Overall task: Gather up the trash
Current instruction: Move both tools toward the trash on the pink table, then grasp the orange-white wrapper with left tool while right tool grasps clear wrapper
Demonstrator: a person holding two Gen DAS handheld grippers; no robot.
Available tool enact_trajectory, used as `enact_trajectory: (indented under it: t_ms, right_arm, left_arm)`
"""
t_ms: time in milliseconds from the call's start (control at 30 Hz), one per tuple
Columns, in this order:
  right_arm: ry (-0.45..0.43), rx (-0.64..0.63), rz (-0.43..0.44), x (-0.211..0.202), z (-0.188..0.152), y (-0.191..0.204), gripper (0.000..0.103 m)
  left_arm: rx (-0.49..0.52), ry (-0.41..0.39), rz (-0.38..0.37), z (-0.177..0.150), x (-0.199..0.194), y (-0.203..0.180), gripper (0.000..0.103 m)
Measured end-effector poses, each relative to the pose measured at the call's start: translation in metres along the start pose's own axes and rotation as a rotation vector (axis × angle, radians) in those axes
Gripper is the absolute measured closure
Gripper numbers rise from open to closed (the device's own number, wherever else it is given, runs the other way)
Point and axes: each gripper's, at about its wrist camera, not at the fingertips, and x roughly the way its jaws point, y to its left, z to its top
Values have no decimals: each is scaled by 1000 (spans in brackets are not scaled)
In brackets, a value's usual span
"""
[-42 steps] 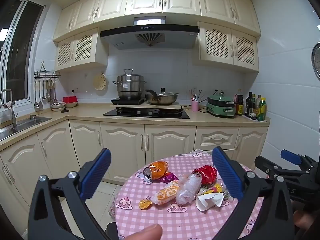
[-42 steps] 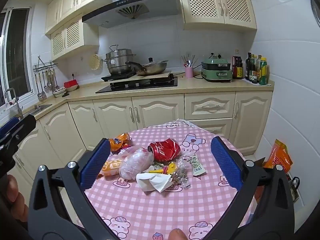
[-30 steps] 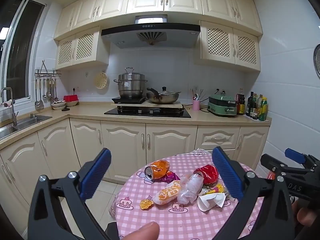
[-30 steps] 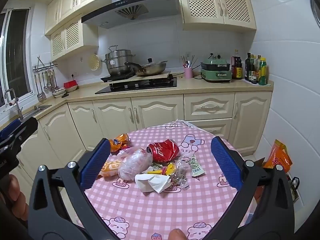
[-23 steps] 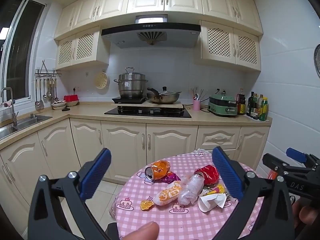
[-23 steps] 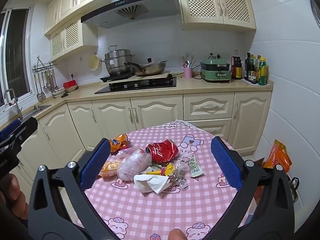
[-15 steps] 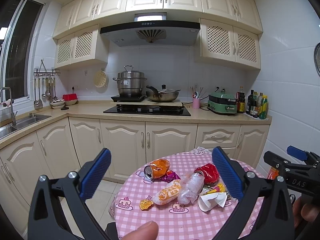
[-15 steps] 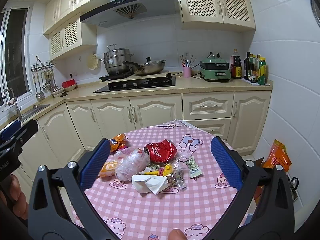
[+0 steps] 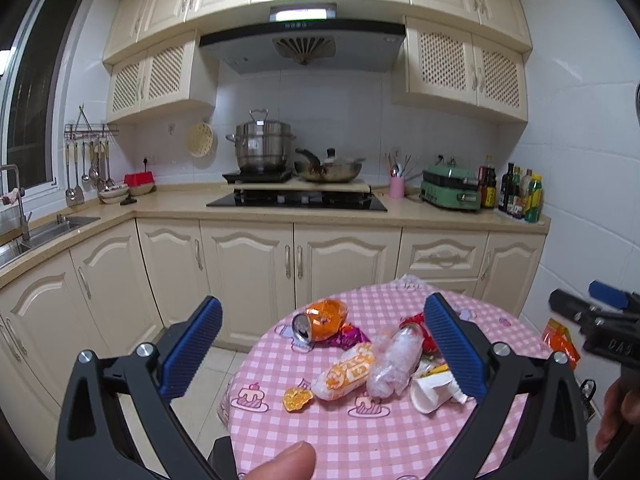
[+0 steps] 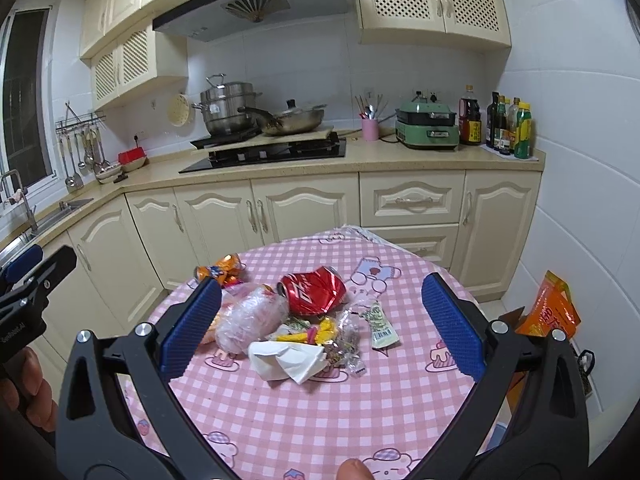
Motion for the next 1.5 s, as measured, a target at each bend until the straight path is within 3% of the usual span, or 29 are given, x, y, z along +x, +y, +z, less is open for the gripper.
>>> enact_trajectory:
  t_ms: [300,667,867,1067,1133,1167,1200,1233,1267,1433,1467,1500]
  right_arm:
    - [110,36,-34,48,-19,-18,5]
    - [287,60,-48,117,-57,-38,5]
    - [352,84,-10,144,-66,-46,5]
    - [434,131,91,180,-70,-44,5]
    - [450,158,141,188,-72,-45,15]
    - [460,170,148,190,-74,-45,32]
    - [462,207,184,191,-76,-49,43]
    - [459,251,230,190,-78,-53,50]
    - [457,269,241,188,-80,-56,59]
    - [438,284,206,174,-82,-69,62]
    - [446,275,197,175,-82,-69,60]
    - [462,261,188,177,-83,-68,57]
  left_arm:
    - [74,160,5,-42,69,7,4]
    - [267,331,5,-94,164,-4,4]
    - [347,399,-29,-102,206,-12,4]
    - [378,444,-81,-106,229,-23,4]
    - [373,436,-112,-105,228,-27,5]
    - [366,435,-128,-105,227,-28,5]
    - [359,436,-143,-105,226,-29,15]
    - [348,444,-164,-106,224,-29,34]
    - [333,455,-179,-107,224,-29,41]
    - [310,453,-196,-111,214,-29,42]
    - [321,449,-185,-111,214,-31,38]
    - [336,445,-161,-111,216,-34,24]
